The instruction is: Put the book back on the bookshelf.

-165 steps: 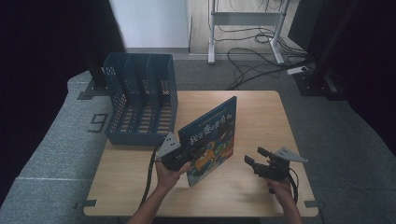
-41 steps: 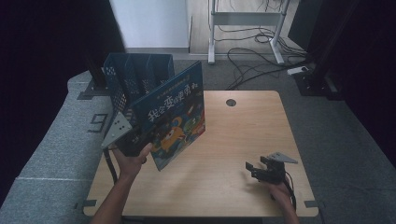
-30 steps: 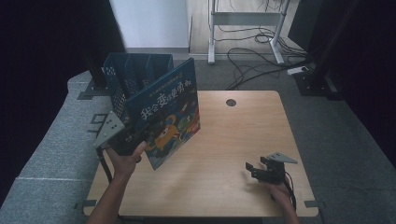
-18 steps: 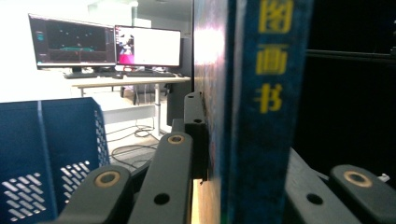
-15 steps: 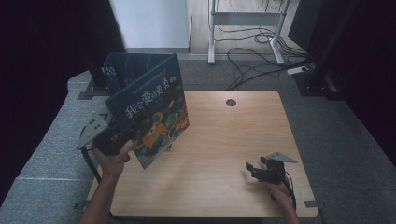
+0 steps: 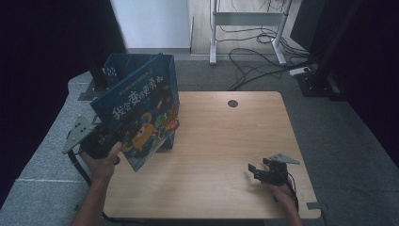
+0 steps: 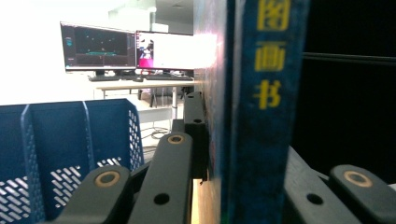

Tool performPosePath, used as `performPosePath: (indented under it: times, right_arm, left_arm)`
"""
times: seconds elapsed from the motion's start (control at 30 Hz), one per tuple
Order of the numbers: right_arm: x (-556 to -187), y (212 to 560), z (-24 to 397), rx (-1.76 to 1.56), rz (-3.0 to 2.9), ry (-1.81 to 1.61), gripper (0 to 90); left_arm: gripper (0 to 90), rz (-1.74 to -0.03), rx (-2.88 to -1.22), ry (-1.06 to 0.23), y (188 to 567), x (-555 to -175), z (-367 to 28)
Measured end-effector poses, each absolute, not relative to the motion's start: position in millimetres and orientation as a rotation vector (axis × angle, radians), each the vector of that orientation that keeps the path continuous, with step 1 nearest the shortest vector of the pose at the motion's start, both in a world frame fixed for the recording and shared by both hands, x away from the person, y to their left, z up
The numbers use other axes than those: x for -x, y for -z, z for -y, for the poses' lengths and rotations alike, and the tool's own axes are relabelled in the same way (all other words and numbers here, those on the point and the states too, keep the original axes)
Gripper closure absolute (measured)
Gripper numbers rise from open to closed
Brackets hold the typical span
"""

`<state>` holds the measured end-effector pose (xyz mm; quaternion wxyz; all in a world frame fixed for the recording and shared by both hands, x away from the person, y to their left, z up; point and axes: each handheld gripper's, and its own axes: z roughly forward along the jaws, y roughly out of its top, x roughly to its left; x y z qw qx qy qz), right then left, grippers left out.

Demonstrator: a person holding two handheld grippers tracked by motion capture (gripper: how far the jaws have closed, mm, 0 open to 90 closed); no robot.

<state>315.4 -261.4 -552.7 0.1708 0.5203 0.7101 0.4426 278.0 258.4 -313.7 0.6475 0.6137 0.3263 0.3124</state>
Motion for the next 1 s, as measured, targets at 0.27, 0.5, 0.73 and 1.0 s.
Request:
performPosePath:
  times: [0.27,0.5,0.73,1.0]
  right_arm:
    - [-316,553,262,-1.484,-2.015,-1.262,21.2]
    - [-316,553,262,-1.483,-2.017,-1.260,21.2]
    - [-316,553,262,-1.486,-2.020,-1.261,21.2]
    - [-316,553,263,-1.485,-2.024,-1.258,21.2]
  left_arm:
    - [82.0,-0.762,-1.387,-0.734,312,-278,-270]
    - [82.0,-0.779,-1.380,-0.754,311,-278,-279]
    - [81.9,-0.805,-1.384,-0.785,312,-283,-284]
    - [81.9,-0.829,-1.379,-0.791,315,-291,-284]
